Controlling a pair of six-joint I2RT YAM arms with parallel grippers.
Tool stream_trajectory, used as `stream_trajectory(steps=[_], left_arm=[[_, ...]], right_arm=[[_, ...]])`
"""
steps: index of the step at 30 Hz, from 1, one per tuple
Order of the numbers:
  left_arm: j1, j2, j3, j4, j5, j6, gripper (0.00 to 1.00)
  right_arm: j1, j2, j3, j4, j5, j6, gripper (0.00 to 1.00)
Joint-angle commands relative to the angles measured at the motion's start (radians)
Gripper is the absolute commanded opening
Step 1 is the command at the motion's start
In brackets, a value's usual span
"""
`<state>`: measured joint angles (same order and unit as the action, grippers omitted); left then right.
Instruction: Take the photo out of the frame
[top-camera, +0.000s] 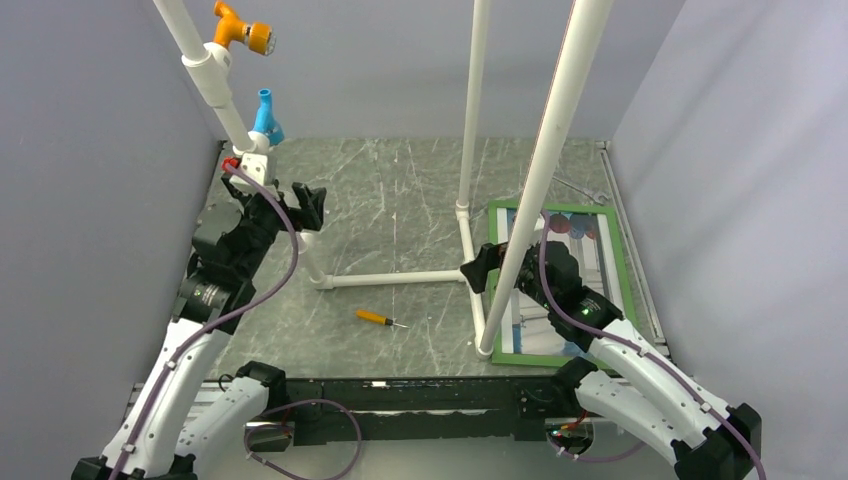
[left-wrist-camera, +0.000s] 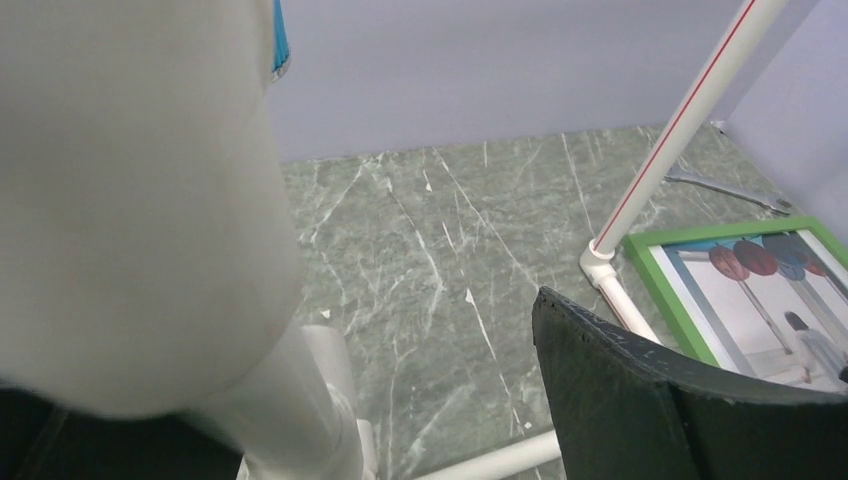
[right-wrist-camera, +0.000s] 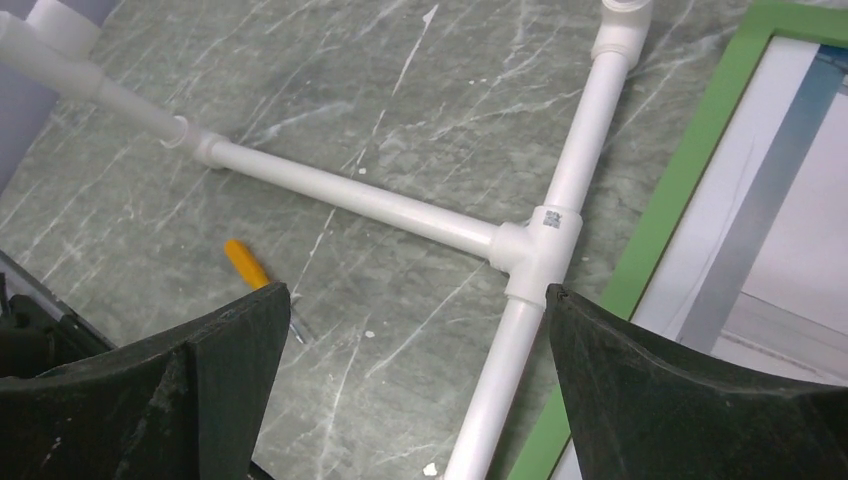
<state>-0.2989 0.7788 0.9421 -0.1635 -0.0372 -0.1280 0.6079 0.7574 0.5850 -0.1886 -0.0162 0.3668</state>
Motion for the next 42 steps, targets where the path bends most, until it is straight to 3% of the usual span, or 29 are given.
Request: stream_trajectory(steps=[1, 7, 11, 14, 19, 21, 27, 31, 33, 37, 42], left_arm=[[0.003, -0.054, 0.059, -0.105, 0.028, -0.023, 0.99], [0.003, -0.134, 0.095, -0.257, 0.067, -0.039, 0.99], [0.003, -0.163, 0.160, -0.442, 0.084, -0.134, 0.99], [0.003, -0.168, 0.216, -0.591, 0.199, -0.221, 1.00], [-0.001, -0.258, 0.044, -0.476, 0.506, -0.377, 0.99], [-0.024, -0.302, -0.073, -0.394, 0.544, -0.435, 0.99], [-0.253, -0.277, -0.206, -0.283, 0.353, -0.459, 1.00], [-0.523, -0.134, -0.235, -0.193, 0.139, -0.444, 0.99], [-0.596, -0.035, -0.239, -0.125, 0.061, -0.429, 1.00], [-0.612, 0.187, -0.239, 0.008, 0.049, -0.424, 0.99], [-0.613, 0.453, -0.203, 0.134, 0.055, -0.422, 0.99]], right_arm=[[0.003, 0.000, 0.038, -0.040, 0.050, 0.013, 1.00], [0.002, -0.023, 0.052, -0.088, 0.070, 0.017, 1.00], [0.003, -0.041, 0.083, -0.151, 0.100, 0.028, 1.00], [0.002, -0.050, 0.108, -0.205, 0.145, 0.041, 1.00], [0.003, -0.040, 0.116, -0.247, 0.211, 0.081, 1.00], [0.003, -0.017, 0.116, -0.254, 0.226, 0.103, 1.00], [-0.003, 0.116, 0.110, -0.217, 0.179, 0.173, 1.00], [-0.035, 0.222, 0.078, -0.120, 0.101, 0.196, 1.00], [-0.082, 0.257, 0.054, -0.062, 0.040, 0.201, 1.00], [-0.173, 0.351, 0.031, 0.041, -0.093, 0.176, 1.00], [-0.197, 0.457, 0.037, 0.144, -0.161, 0.128, 1.00]])
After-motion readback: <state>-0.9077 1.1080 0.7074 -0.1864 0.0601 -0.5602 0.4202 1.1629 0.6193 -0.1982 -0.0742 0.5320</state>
